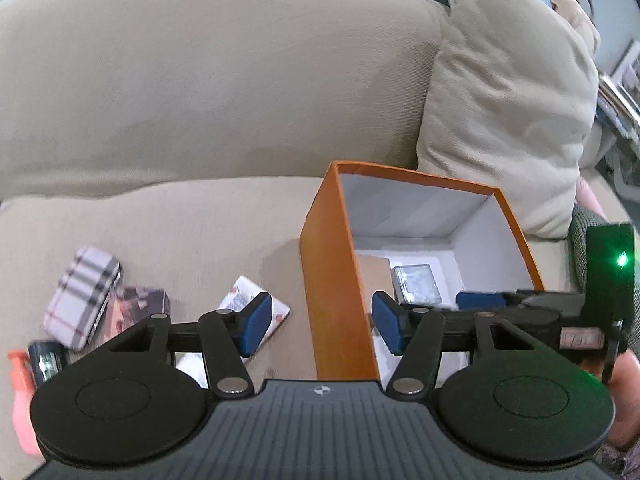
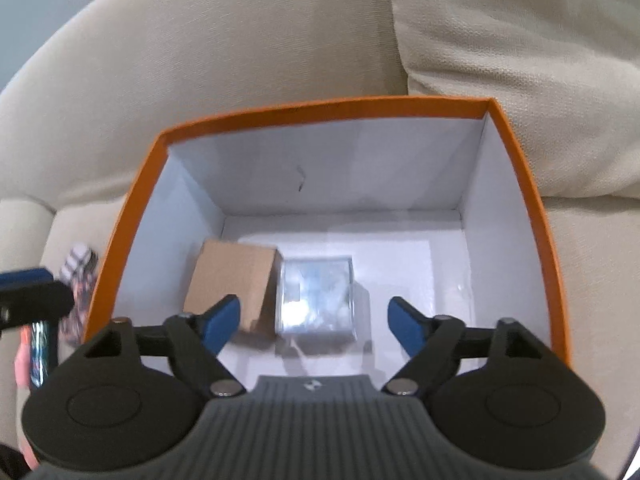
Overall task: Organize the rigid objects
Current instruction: 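Push the cubes together in the box corner with the right tool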
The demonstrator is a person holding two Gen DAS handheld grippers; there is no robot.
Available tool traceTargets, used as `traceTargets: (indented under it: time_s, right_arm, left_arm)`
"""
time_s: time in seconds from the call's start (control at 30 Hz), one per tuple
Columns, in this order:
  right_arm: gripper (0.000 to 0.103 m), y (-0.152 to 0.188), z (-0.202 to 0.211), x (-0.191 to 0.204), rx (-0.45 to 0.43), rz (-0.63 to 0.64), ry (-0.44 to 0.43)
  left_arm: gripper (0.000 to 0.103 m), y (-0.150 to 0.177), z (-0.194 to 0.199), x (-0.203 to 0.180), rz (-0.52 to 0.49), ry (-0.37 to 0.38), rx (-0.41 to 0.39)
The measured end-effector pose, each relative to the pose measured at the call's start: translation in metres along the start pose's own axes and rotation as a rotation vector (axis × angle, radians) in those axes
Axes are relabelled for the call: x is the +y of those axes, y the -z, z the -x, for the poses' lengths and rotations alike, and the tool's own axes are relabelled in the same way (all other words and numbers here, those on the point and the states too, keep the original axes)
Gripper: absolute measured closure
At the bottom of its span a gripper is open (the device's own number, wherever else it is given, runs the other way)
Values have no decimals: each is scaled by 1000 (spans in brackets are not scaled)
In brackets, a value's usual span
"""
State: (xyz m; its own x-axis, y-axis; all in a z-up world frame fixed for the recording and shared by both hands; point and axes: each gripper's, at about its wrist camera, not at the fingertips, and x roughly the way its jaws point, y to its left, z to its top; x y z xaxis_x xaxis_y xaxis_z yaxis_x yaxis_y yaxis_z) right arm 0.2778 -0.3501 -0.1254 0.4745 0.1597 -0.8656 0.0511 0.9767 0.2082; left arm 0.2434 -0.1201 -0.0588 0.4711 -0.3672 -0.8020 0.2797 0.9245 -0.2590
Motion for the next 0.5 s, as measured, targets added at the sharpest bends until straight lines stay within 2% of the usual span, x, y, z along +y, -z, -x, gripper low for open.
traceTargets:
  time_s: [0.13,0.2,0.4,0.5]
  right_arm:
    - [20,7,-17,16,50,74,28]
    - [31,5,-27,24,52,102,47]
    - [38,-8,-38,29,42,87,40]
    - [38,-17,-44,30,34,94,64]
  left_arm:
    - [35,8,0,6,31,5,1]
    - [35,11,5,12,42,2,-1]
    - [35,14,6,28,73,-5,-7]
    - [35,15,3,34,85,-8,-5]
